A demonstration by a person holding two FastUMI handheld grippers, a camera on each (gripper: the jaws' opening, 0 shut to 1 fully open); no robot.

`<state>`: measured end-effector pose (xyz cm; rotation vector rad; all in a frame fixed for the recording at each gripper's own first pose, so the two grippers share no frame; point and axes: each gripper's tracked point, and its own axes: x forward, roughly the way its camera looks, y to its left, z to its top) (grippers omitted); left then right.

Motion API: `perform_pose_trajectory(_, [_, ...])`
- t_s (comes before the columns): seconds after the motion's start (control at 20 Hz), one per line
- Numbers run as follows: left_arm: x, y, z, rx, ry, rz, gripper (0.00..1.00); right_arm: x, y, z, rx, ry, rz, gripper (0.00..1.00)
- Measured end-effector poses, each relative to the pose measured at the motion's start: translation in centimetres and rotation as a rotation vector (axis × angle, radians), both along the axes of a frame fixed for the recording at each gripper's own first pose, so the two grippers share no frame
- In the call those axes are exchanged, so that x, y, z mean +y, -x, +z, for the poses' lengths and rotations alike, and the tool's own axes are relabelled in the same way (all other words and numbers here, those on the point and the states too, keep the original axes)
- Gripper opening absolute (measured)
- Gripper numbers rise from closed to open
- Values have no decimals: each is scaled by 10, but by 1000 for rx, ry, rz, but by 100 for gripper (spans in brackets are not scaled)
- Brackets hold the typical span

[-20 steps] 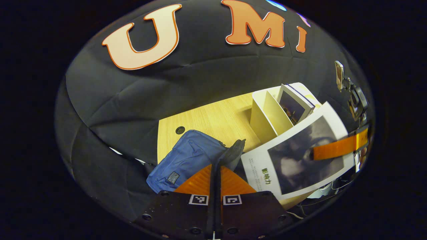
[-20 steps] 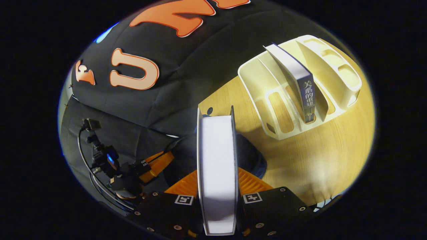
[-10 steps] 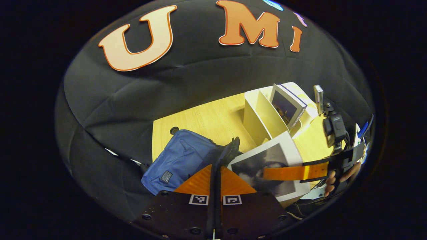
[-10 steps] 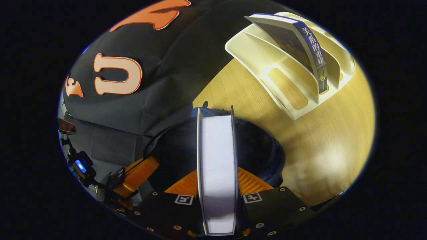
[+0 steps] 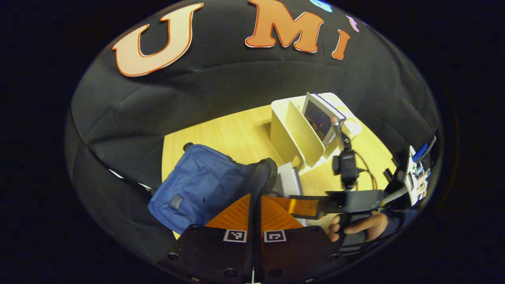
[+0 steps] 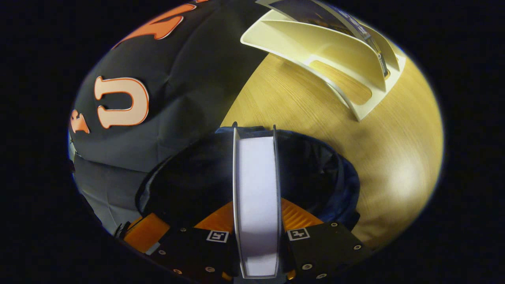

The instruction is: Open the schoolbag, grab two books from the bookshelf and put them into the schoolbag.

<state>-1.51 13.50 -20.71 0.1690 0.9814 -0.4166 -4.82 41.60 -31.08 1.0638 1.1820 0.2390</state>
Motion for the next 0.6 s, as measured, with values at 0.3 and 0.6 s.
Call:
perform_pose_trajectory(0.3, [-3, 10, 3, -7, -13, -39, 1, 10, 2, -8, -10, -44, -32, 39])
perform_pose_trajectory(0.6, [-9, 17, -2, -23, -48, -103, 2, 30, -10, -23, -3, -83, -71, 40])
